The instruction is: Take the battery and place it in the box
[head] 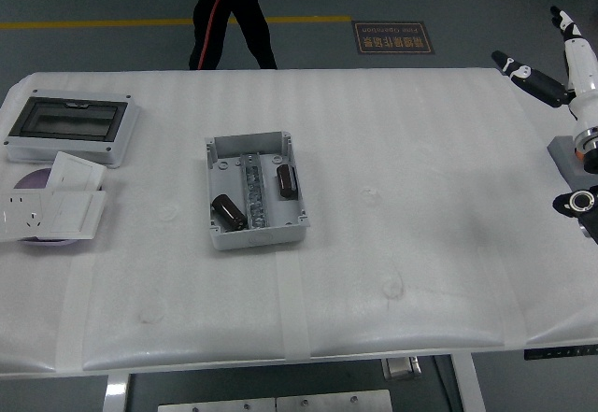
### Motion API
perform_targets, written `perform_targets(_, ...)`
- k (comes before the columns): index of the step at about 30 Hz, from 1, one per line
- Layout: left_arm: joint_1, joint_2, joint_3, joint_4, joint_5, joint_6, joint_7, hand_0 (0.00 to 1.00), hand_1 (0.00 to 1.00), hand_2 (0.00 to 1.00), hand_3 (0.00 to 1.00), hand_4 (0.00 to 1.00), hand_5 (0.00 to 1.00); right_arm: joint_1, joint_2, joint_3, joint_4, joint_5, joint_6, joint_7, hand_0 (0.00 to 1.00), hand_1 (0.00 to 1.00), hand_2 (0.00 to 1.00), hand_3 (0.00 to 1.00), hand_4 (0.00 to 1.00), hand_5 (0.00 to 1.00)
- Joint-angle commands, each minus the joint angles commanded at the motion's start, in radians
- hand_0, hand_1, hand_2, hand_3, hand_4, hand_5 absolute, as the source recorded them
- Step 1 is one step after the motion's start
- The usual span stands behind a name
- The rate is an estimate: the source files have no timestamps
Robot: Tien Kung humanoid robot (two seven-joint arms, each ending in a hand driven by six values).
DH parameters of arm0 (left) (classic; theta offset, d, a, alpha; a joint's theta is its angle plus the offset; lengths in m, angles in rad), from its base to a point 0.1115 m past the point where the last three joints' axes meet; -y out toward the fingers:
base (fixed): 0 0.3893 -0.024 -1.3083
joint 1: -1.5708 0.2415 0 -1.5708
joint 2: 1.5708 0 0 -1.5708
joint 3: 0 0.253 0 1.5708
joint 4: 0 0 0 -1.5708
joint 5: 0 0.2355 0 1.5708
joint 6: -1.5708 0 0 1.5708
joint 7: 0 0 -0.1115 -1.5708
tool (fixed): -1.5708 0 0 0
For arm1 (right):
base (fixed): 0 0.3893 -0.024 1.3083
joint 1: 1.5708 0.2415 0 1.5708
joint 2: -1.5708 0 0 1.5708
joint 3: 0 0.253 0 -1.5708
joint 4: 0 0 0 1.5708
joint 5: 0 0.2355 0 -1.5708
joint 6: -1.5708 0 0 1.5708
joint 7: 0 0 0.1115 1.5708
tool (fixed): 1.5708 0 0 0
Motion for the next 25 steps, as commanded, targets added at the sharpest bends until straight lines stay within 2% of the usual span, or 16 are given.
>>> perform_targets(12, 0.011, -0.002, 0.014, 0.000, -0.014, 0.002, 0.001, 0.571, 0.654, 0.614, 0.552, 0.485, 0.415, -0.005, -0.003, 0.006, -0.020, 0.006, 0.000, -0.003, 0.998, 0.998, 0.990, 0.998, 0.952, 0.690)
perform_targets(25, 0.009, 0.000, 0.013, 0.001, -0.017, 0.003, 0.000, 0.570, 0.654, 0.616, 0.552, 0.485, 0.414, 0.047, -0.012, -0.045, -0.053, 0.008, 0.016, -0.006, 0.998, 0.998, 0.989, 0.998, 0.950, 0.689)
